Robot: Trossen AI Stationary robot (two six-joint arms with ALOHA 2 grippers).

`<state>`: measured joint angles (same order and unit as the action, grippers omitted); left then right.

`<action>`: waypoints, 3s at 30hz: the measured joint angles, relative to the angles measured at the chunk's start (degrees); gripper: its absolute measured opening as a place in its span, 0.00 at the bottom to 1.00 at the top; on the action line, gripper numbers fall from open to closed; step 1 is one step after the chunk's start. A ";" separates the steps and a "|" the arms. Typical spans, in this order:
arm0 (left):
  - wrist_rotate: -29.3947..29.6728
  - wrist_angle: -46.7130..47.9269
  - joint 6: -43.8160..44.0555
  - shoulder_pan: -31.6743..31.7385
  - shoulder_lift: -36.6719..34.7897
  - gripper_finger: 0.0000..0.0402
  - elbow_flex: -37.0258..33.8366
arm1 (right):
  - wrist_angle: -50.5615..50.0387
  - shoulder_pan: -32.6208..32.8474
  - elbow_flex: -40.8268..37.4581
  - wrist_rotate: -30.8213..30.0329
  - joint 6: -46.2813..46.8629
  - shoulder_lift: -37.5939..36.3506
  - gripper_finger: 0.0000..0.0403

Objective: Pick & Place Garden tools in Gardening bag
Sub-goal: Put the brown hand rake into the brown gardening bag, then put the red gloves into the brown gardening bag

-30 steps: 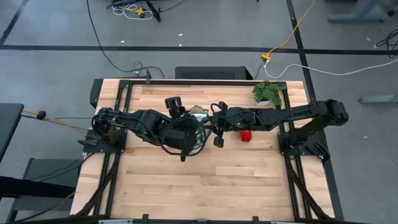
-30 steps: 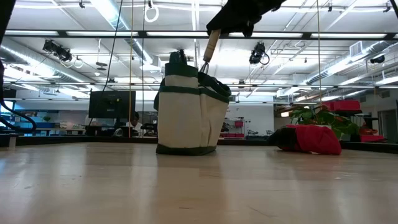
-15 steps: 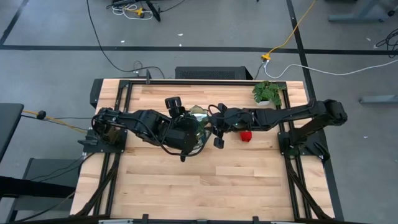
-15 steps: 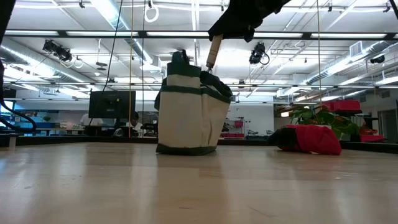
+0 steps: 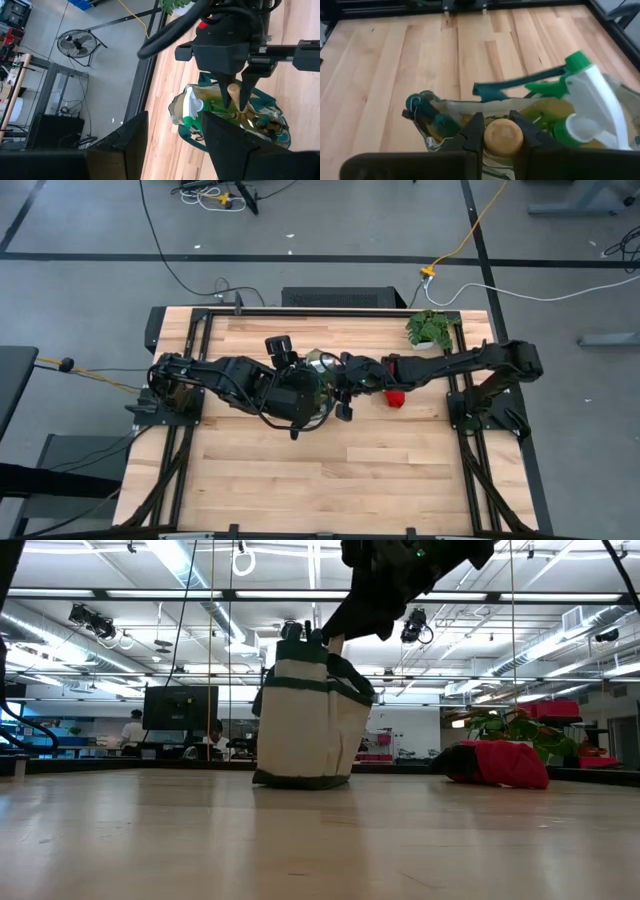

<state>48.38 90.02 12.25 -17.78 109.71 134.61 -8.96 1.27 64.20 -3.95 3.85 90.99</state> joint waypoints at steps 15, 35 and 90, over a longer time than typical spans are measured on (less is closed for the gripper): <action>-0.61 0.00 0.04 1.63 0.00 0.47 0.00 | 0.35 -1.30 0.00 2.50 0.01 1.22 0.13; -1.75 0.00 0.03 1.60 0.02 0.47 -0.02 | 2.72 -1.46 -0.13 -2.69 -1.51 3.56 0.52; -1.73 -0.01 0.02 1.60 0.04 0.47 -0.02 | -56.97 -1.43 -0.22 -12.26 26.30 -12.95 0.49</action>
<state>46.65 90.01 12.27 -16.19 109.75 134.58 -65.93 -0.16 63.99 -16.21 30.15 78.04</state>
